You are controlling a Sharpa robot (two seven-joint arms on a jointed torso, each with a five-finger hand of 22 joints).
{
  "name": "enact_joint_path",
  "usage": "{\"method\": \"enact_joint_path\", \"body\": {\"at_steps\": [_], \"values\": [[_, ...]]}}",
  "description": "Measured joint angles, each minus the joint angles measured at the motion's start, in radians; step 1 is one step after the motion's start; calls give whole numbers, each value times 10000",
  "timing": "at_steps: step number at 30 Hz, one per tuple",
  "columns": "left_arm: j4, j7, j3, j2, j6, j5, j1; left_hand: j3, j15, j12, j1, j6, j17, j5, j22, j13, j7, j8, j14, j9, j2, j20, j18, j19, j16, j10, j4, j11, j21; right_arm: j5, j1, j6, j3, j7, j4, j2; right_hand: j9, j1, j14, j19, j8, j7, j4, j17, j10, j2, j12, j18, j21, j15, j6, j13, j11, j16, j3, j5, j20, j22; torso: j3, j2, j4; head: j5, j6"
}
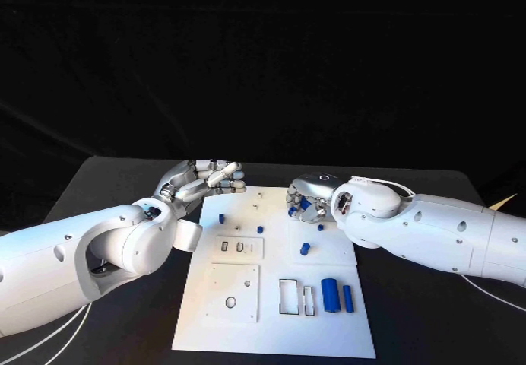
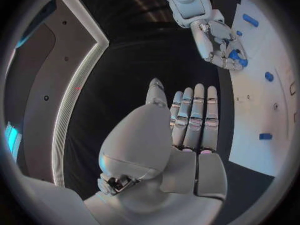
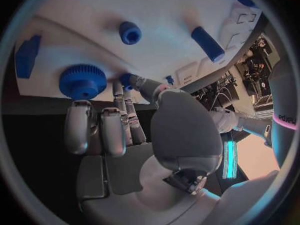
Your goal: Assemble the parts on the task board
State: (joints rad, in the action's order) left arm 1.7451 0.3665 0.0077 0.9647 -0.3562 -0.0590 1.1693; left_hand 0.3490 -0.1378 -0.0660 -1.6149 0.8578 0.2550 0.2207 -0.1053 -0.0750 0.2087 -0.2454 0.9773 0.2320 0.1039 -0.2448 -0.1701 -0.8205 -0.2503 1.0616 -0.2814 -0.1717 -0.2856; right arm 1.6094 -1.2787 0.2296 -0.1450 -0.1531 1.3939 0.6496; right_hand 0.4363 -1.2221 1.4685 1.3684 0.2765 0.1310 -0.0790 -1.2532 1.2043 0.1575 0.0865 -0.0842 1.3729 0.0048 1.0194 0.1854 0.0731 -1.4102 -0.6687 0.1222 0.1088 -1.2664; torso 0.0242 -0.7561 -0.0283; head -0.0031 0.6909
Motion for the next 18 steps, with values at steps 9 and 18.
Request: {"method": "enact_joint_path", "body": {"at_steps": [9,18], "values": [[-73,-24,0,3,4,1,3,27,-36,0,0,-37,19,-54,11,8,37,0,-36,19,0,0,0,1,0,0,-28,0,0,31,-8,685,7,-233,283,82,144,-52,0,0,26,-2,-135,-28,-1,-51,-6,0,69,1,-1,13,0,-37,-135,40,0,-79,0,-3,9,8,-81],[-206,-28,0,-6,4,2,10,27,-36,0,0,-36,19,-55,11,8,36,0,-36,18,0,0,0,1,0,1,-28,0,0,57,-195,1571,77,-506,93,-343,147,-64,0,35,98,0,-118,-79,-1,-61,-25,0,69,1,-6,12,1,-76,-176,61,-35,-145,8,-16,-27,-20,-208]]}}
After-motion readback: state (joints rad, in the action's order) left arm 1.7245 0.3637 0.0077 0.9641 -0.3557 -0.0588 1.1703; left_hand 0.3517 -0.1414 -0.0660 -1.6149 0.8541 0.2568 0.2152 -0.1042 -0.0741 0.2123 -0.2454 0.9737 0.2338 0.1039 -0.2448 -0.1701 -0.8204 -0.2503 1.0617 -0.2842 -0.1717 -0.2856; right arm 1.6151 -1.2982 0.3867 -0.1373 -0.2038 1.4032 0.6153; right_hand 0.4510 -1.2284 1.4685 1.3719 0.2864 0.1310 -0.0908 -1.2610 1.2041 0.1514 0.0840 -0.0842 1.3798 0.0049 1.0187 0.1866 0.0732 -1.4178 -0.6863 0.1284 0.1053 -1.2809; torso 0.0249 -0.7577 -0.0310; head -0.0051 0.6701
